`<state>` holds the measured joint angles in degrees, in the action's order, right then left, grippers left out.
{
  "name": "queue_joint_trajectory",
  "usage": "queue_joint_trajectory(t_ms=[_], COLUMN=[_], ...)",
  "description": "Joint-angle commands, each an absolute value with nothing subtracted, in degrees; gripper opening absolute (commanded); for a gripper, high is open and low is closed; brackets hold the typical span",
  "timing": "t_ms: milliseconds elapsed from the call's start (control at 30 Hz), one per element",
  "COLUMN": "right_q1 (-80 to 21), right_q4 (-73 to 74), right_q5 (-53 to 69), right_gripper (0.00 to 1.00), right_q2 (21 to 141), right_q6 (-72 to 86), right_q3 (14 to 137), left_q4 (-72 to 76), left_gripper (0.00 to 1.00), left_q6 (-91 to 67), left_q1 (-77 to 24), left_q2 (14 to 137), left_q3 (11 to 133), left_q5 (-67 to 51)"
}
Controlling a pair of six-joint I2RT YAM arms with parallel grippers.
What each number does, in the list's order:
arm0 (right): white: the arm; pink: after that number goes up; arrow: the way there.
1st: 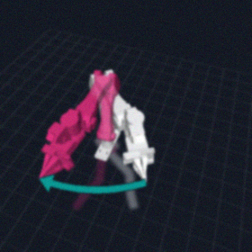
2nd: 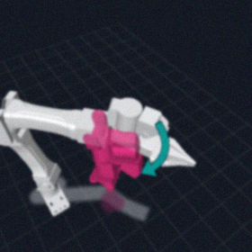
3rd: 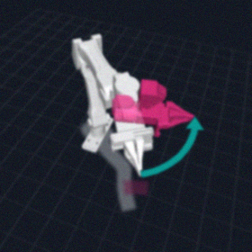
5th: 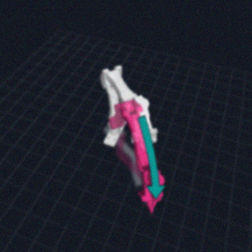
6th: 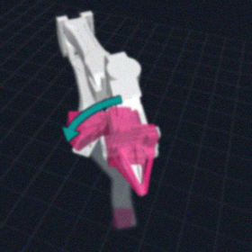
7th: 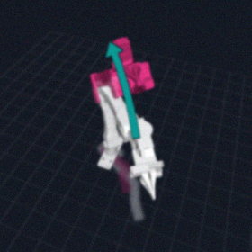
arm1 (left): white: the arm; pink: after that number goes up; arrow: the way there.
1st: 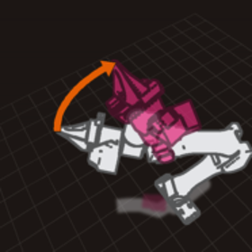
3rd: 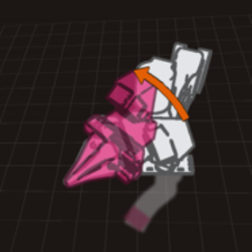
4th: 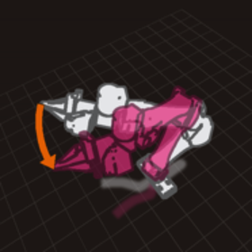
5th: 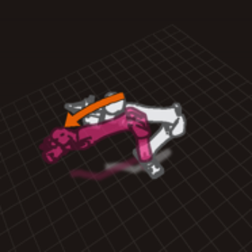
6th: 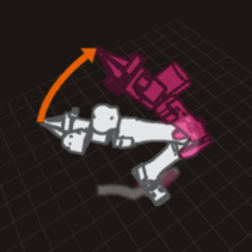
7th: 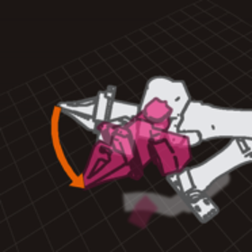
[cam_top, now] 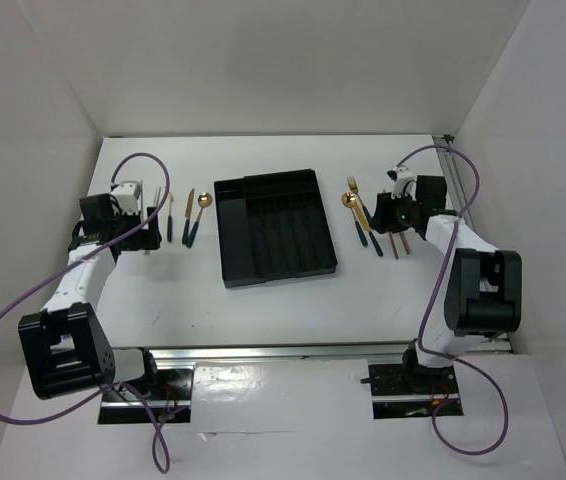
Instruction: Sort the eating utensils into containers
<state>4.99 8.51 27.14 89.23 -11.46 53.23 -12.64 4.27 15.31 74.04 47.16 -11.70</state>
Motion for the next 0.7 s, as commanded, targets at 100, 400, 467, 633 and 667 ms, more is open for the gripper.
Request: queue_joint_trajectory(t_ms=[100, 400, 467, 633, 667], right_q1=[1.59, -3.86, -3.87, -3.87, -3.87], right_q4=[7.21, 4.75, 4.14, 2.99, 2.38], right_q5=[24.70, 17.41, 14.35, 9.67, 9.06], right_gripper=[0.48, 0.45, 0.45, 0.43, 0.43], right_q2=[93.59, 97.64, 98.34, 99.58, 99.58], right_q6=[-13.00, -14.85, -14.85, -14.85, -14.85], right_q3=[58.18, 57.13, 57.13, 57.13, 57.13], left_q4=[-13.10, -13.62, -13.62, -13.62, -13.62], left_gripper=[1.00, 1.00, 1.00, 1.00, 1.00], left_q6=[4.66, 5.19, 5.19, 5.19, 5.19], left_q1=[15.64, 15.64, 15.64, 15.64, 15.64], left_q2=[71.46, 73.56, 74.09, 74.09, 74.09], left_q3=[48.78, 50.45, 51.06, 51.06, 51.06], left_q5=[-12.30, -10.73, -10.72, -10.72, -10.72])
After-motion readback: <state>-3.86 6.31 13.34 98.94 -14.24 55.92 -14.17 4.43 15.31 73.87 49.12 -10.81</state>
